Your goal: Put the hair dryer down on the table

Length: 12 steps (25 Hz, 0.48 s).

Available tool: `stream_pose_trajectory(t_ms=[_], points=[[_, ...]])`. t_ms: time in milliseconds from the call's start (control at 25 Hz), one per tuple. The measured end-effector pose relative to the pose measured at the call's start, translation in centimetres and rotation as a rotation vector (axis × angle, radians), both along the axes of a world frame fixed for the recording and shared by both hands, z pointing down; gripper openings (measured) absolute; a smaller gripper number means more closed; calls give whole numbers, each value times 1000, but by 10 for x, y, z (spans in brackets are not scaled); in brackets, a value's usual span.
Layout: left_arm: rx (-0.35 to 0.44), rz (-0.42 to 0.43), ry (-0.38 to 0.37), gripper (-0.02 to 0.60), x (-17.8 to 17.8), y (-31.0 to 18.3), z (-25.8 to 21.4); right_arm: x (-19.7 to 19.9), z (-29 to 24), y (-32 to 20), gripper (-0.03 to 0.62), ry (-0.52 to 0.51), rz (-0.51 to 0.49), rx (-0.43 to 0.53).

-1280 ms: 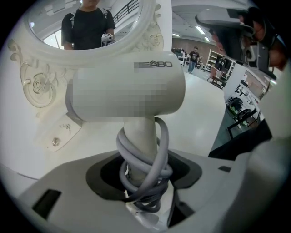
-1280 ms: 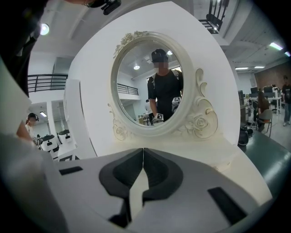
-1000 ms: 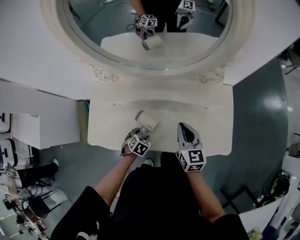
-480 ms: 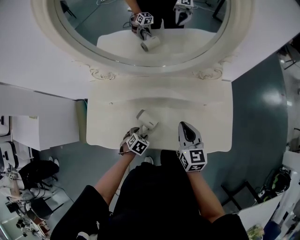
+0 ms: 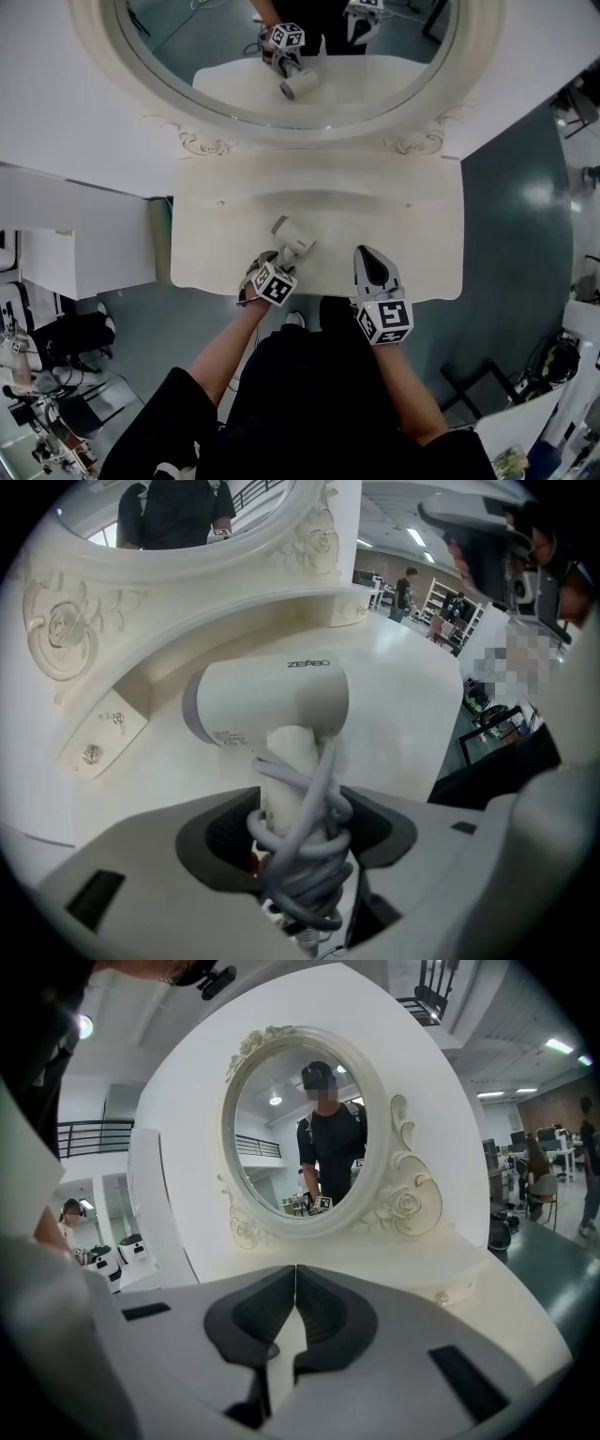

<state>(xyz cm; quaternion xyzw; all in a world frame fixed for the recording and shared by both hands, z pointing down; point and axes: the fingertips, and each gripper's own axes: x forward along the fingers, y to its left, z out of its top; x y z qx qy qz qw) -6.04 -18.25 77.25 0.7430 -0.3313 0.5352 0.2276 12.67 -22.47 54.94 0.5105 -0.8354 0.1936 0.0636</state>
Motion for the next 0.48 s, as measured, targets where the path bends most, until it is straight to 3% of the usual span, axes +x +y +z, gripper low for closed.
stream_pose_trajectory(t_ms=[280,480], points=[[35,-2,1,291,-2,-2,-3,-18,-6,8,18,-2,-59,17],[85,-6,81,311,6,-1,-22,-26,-8,16,18,3,-78,36]])
